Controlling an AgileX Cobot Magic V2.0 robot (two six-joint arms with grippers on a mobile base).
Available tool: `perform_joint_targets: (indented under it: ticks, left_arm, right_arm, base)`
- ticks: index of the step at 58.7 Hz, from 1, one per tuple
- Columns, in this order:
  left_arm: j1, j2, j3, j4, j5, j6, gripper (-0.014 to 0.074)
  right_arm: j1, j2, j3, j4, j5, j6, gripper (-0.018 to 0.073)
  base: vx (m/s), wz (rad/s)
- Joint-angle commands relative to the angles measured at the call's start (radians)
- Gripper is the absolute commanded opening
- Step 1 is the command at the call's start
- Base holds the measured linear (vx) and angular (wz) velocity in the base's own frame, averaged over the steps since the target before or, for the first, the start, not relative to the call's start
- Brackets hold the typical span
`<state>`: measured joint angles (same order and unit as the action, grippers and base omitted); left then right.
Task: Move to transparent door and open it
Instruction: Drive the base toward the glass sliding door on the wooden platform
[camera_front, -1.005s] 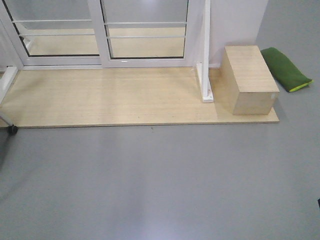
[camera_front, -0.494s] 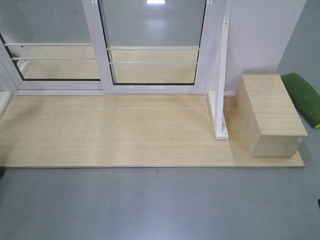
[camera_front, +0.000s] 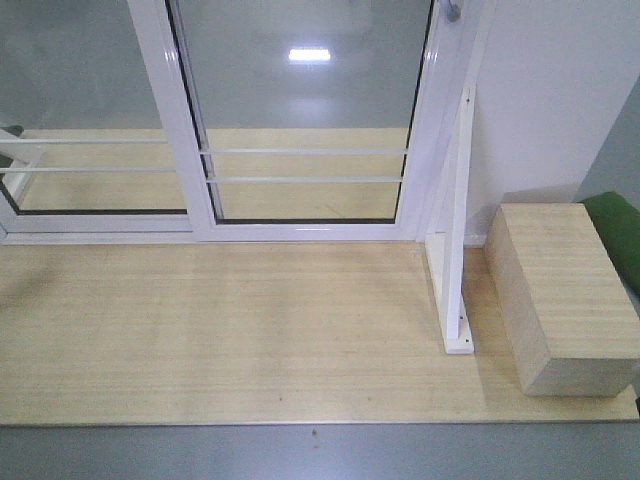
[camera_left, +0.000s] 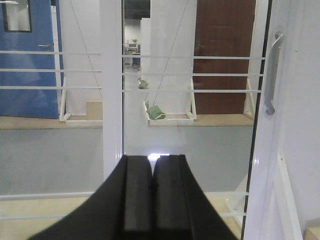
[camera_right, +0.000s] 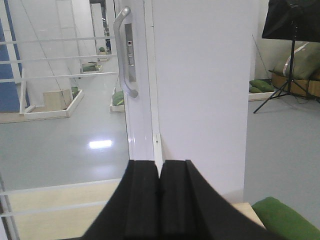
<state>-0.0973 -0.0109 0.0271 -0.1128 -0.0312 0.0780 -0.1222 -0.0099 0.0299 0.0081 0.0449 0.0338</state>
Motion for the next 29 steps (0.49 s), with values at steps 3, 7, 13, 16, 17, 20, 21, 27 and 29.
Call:
perform_joint_targets:
  ticks: [3, 7, 13, 16, 17, 20, 21, 27, 29]
  left_arm:
    - [-0.003, -0.012, 0.029, -0.002, -0.084, -0.007, -0.0006]
    - [-0.003, -0.012, 0.029, -0.002, -0.084, -0.007, -0.0006]
    - [-0.003, -0.012, 0.029, -0.002, -0.084, -0.007, -0.0006]
    - [-0.003, -0.012, 0.029, -0.002, -0.084, -0.007, -0.0006]
    - [-0.003, -0.012, 0.029, -0.002, -0.084, -0.007, -0.0006]
    - [-0.003, -0.012, 0.029, -0.002, -0.084, -0.007, -0.0006]
    - [-0.003, -0.012, 0.029, -0.002, -0.084, -0.007, -0.0006]
    - [-0.003, -0.012, 0.029, -0.002, -0.084, -0.007, -0.0006]
    - [-0.003, -0.012, 0.029, -0.002, -0.084, -0.007, -0.0006]
  right_arm:
    - [-0.005, -0.015, 0.014, -0.008, -0.079, -0.007, -0.0005]
    - [-0.005, -0.015, 0.014, -0.008, -0.079, -0.007, -0.0005]
    - [-0.005, -0.015, 0.014, -0.008, -0.079, -0.007, -0.0005]
    - [-0.005, -0.015, 0.014, -0.008, -0.079, -0.007, -0.0005]
    - [-0.005, -0.015, 0.014, -0.008, -0.079, -0.007, -0.0005]
    - [-0.005, -0.015, 0.014, -0.008, -0.079, -0.007, -0.0005]
    - [-0.005, -0.015, 0.014, -0.008, -0.079, -0.007, -0.0005]
    - [-0.005, -0.015, 0.014, -0.008, -0.079, -0.007, -0.0005]
    - [-0.005, -0.015, 0.014, -0.008, -0.079, -0.007, -0.0005]
  base:
    - [0.5, -0.02]
    - [0.49, -0.02]
    - [0.49, -0.04]
    - [0.47, -0.04]
    - [0.46, -0.03]
    - [0.46, -0.03]
    - [0.45, -0.04]
    - [0.43, -0.04]
    - [0.41, -0.04]
